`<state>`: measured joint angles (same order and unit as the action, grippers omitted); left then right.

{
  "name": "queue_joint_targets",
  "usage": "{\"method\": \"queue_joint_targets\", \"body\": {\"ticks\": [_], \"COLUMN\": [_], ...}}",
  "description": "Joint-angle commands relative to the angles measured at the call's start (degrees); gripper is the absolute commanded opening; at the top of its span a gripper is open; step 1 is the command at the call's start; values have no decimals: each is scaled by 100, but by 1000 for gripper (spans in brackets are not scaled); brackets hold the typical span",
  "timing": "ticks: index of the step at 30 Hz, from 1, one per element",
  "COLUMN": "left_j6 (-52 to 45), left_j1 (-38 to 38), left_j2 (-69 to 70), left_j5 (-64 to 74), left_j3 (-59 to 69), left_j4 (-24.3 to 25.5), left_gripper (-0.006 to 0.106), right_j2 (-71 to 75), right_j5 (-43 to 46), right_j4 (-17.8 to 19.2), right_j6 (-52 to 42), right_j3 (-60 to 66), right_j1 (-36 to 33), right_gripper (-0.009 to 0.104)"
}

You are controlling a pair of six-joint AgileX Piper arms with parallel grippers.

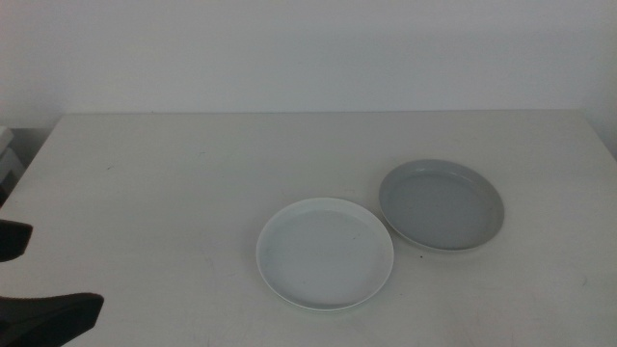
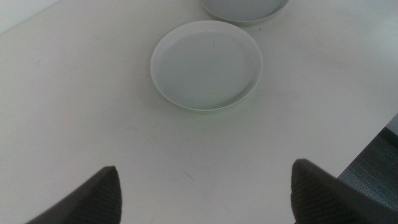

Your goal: Stack the three bowls on top of each other.

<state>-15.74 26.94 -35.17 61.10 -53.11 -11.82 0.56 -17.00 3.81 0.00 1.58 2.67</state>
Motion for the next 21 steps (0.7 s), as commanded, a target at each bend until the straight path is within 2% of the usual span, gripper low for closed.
{"method": "queue_joint_targets", "body": {"ticks": [1, 5, 8, 16, 21], "left_j6": [65, 65, 65, 65, 65], "left_j1": [-12, -12, -12, -12, -12], "left_j2": [-15, -15, -15, -15, -15], "left_j5": [-370, -365, -365, -365, -365], "left_j3": [-184, -184, -184, -184, -184], "left_j4": [-72, -67, -67, -67, -67], "left_gripper": [105, 105, 105, 105, 105], "right_j2": [90, -191, -659, -2729, -3994], "right_j5": [254, -565, -893, -2555, -2728], "right_j4": [-94, -381, -381, -381, -532], "right_j6": [-34, -34, -34, -34, 236], "right_j3": [-214, -867, -1484, -3521, -4420], "right_j1": [30, 30, 30, 30, 30], "right_gripper": [94, 94, 94, 94, 94]}}
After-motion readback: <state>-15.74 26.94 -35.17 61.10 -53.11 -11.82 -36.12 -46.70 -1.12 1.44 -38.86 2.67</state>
